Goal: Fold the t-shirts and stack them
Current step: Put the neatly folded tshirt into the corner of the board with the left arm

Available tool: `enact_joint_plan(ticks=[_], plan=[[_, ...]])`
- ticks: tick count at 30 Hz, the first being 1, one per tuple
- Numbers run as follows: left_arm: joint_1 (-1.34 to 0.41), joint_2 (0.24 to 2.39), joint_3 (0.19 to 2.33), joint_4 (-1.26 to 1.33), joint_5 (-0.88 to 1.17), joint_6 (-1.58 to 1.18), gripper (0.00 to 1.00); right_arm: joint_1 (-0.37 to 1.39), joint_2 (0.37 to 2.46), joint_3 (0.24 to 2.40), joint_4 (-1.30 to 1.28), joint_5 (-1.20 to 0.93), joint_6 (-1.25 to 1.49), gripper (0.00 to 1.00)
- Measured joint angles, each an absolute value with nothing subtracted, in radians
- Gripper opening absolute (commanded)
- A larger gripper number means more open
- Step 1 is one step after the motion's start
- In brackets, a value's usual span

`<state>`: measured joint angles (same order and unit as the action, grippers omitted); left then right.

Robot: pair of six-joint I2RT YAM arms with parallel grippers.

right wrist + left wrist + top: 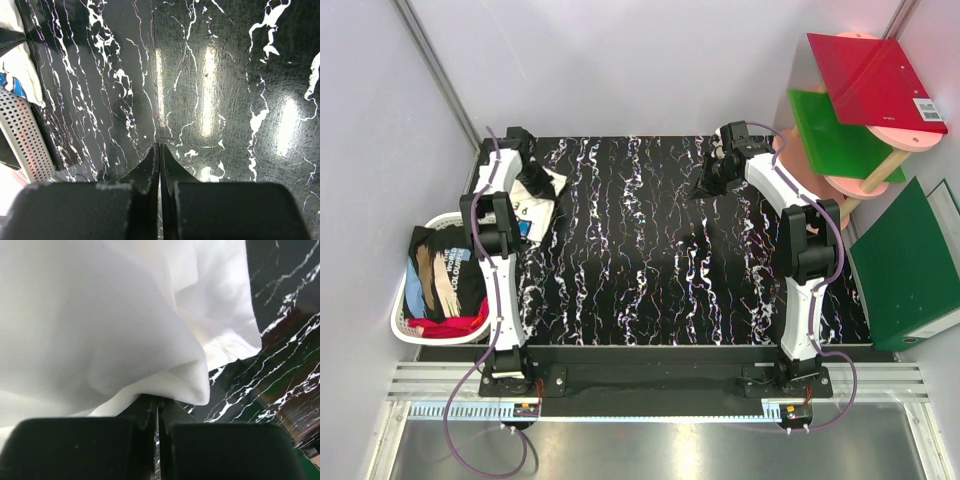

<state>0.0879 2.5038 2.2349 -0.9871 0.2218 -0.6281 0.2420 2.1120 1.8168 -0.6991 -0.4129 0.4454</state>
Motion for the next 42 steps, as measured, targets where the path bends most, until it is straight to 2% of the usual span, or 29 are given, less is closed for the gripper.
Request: enact_joint_plan(ticks=[23,25,26,28,29,37,42], plan=[[0.207,2.503,2.238,-0.999,0.189,-0.602,0.02,0.242,2.112,1.817,-0.701,-0.431,0.430,0.00],[0.207,2.498,2.238,-0.999,0.175,-0.594,0.20,0.242,2.111,1.817,-0.701,-0.431,0.429,0.00],[0.207,2.495,2.238,-1.000,0.168,-0.588,0.50,0.242,2.111,1.817,-0.701,-0.431,0.429,0.00],[0.207,2.484,2.238,-0.999,0.173,-0.574,0.76,0.242,2.111,1.817,-0.701,-0.432,0.429,0.00],[0.207,2.474,2.238,-0.995,0.181,-0.573,0.98,0.242,2.111,1.819,-0.702,-0.431,0.429,0.00],[0.167,2.262,2.233,-0.963,0.223,-0.549,0.99,0.242,2.111,1.837,-0.707,-0.431,0.430,0.00],[0.118,2.053,2.094,-0.913,0.212,-0.501,0.99,0.242,2.111,1.838,-0.708,-0.431,0.430,0.00]])
